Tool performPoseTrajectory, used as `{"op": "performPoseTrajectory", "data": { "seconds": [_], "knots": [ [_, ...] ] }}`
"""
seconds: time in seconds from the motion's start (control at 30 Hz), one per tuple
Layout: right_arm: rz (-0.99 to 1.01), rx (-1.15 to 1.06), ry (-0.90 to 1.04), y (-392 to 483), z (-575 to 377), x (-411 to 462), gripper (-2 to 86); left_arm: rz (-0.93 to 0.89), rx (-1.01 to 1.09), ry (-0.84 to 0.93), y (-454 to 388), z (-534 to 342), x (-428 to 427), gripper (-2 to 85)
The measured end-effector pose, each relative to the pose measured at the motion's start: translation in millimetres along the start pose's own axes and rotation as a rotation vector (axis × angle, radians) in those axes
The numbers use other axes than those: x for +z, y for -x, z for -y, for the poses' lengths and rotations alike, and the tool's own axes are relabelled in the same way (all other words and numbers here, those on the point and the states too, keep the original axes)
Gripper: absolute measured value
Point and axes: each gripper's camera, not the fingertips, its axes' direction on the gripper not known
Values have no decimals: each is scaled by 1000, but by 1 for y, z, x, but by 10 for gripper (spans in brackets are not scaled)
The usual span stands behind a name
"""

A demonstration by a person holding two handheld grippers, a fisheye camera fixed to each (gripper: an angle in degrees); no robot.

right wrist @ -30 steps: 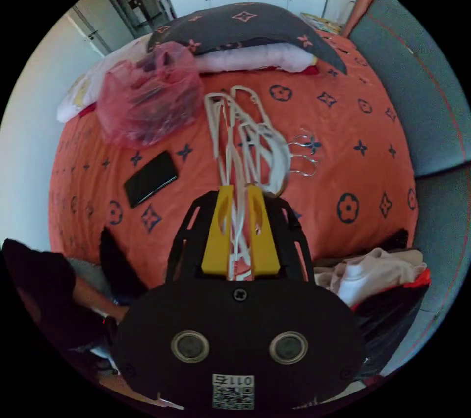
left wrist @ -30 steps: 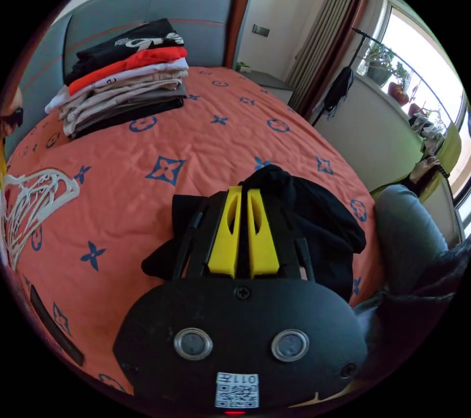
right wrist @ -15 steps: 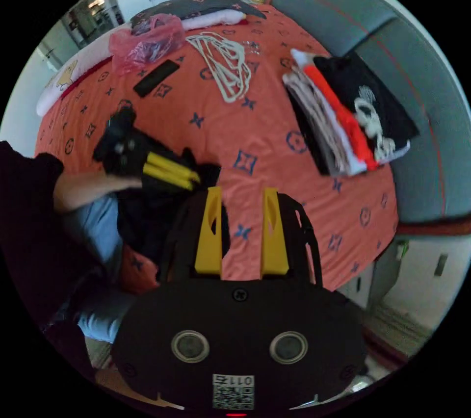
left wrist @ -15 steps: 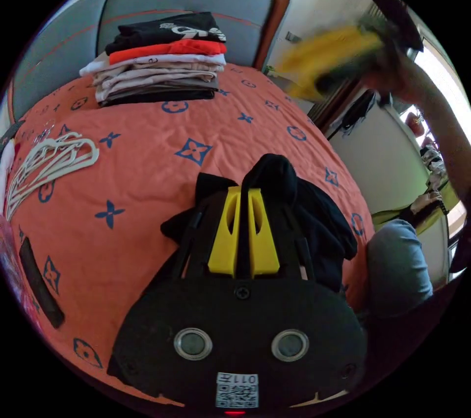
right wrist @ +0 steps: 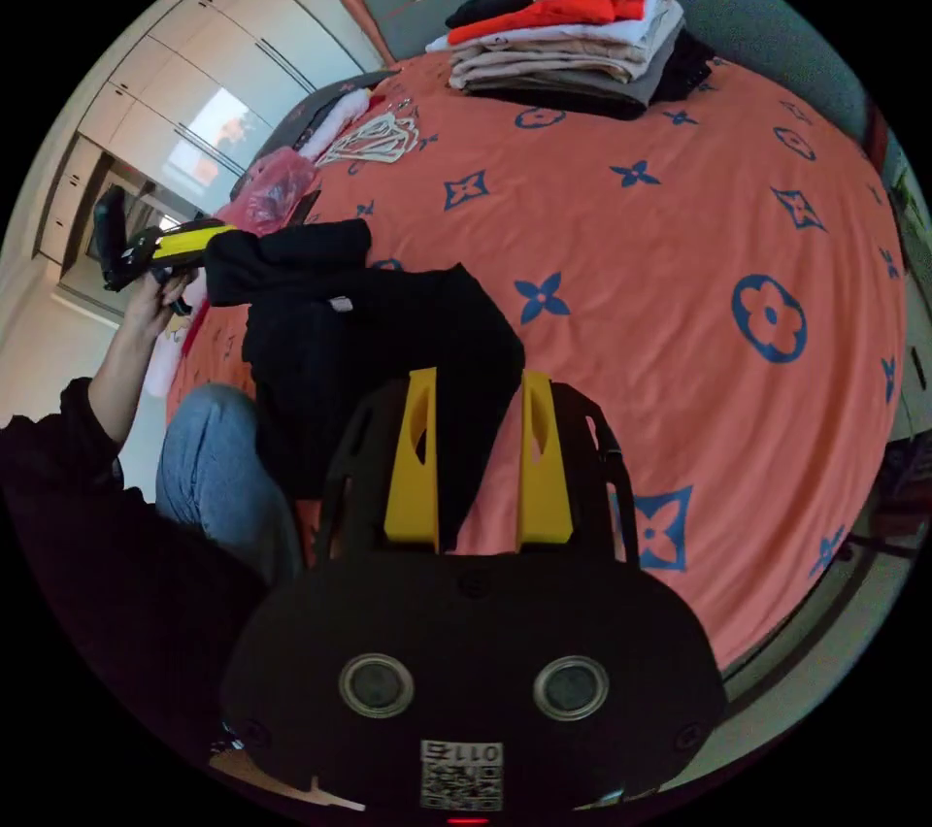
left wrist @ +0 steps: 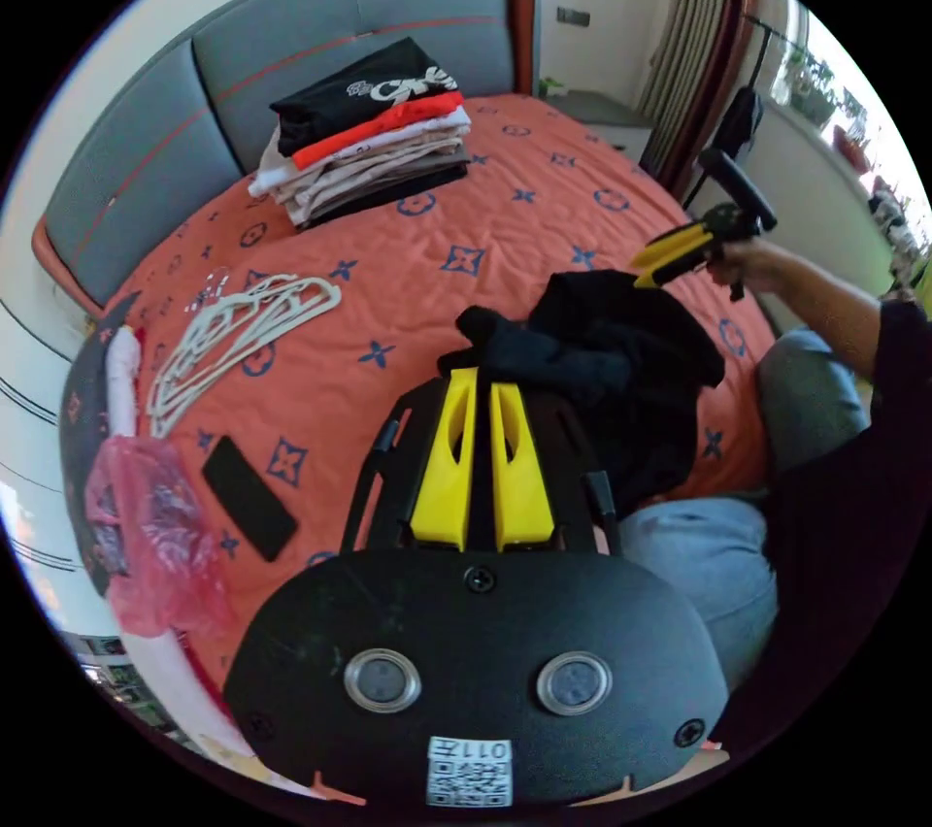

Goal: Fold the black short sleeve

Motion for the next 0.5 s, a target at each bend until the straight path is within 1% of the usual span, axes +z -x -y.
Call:
{"op": "performPoseTrajectory", "data": {
  "seconds": [0.03,0.1,0.17,0.23,0.27,0.33,0.4,0.43,0.5],
  "knots": [
    [2,-4,18,-3,1,5,96,23,8,19,0,-1,-3,-3],
    [19,-19,123,-12,-1,32,79,62,52,83,-2,-5,-11,-3],
    [-32,-67,134,-13,-10,38,45,98,72,109,-4,-9,-17,-3],
    [26,-70,139,-13,-18,32,32,150,82,129,-3,-12,-27,-3],
    [20,-93,79,-8,-28,16,26,193,79,119,-1,-14,-38,-3],
    [-63,-125,-3,4,-42,-16,21,233,61,94,5,-19,-60,-3],
    [-205,-181,-135,30,-65,-70,18,275,20,17,17,-26,-100,-3],
    [-241,-199,-166,38,-71,-84,17,289,9,-10,19,-28,-111,-3],
    [-366,-278,-266,75,-94,-136,17,347,-38,-126,28,-35,-160,-3]
  ]
}}
